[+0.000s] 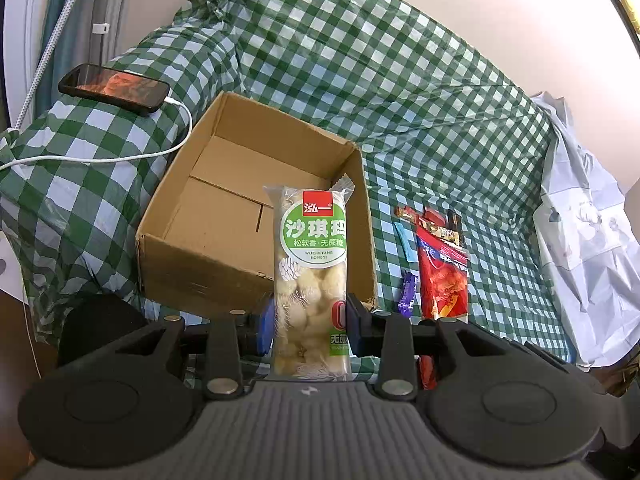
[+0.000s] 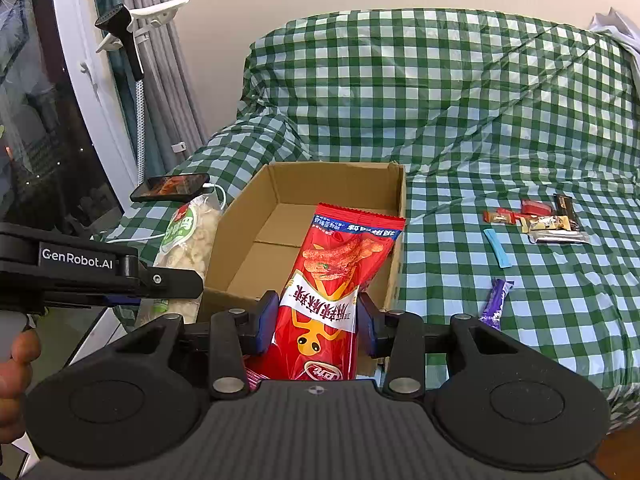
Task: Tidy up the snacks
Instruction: 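Carry both held snack bags over the cardboard box and lower them inside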
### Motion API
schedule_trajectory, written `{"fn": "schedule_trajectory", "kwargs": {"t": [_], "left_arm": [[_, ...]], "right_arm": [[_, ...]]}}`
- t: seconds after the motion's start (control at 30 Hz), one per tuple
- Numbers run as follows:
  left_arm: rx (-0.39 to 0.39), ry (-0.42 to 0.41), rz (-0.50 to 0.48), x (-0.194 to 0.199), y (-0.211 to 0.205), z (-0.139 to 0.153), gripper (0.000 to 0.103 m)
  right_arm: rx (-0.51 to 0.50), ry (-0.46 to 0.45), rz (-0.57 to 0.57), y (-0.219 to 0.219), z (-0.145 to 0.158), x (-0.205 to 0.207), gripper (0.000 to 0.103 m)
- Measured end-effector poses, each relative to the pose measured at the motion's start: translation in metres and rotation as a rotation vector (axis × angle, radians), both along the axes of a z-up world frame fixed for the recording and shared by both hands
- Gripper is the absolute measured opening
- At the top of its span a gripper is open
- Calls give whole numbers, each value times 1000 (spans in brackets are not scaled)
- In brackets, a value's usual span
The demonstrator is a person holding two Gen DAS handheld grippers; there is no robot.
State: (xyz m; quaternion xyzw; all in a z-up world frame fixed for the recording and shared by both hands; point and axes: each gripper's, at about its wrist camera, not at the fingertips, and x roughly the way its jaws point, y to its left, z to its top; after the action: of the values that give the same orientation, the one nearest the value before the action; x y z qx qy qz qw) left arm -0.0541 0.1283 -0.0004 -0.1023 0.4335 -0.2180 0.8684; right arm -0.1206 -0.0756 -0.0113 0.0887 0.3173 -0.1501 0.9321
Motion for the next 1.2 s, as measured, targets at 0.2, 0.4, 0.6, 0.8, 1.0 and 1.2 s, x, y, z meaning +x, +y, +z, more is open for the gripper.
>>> {"fn": "schedule_trajectory", "kwargs": {"t": [0.2, 0.4, 0.6, 0.8, 1.0, 1.2], "left_arm": [[-2, 11, 6, 5, 2, -4, 40], [-6, 19, 16, 13, 3, -8, 40], [-13, 21, 28, 25, 4, -8, 40], [-14, 18, 31, 37, 0, -9, 40], [-13, 24, 37, 57, -5, -12, 40], [-12, 40, 42, 80, -11, -19, 40]], "right_arm": [[3, 15, -6, -3, -3, 4, 43], [-2, 26, -14, -5, -4, 11, 43], [-3, 40, -23, -13, -6, 20, 43], [-6, 47, -23, -18, -7, 32, 43], [-1, 63, -24, -26, -14, 47, 43], [8, 82, -26, -38, -22, 66, 43]]}}
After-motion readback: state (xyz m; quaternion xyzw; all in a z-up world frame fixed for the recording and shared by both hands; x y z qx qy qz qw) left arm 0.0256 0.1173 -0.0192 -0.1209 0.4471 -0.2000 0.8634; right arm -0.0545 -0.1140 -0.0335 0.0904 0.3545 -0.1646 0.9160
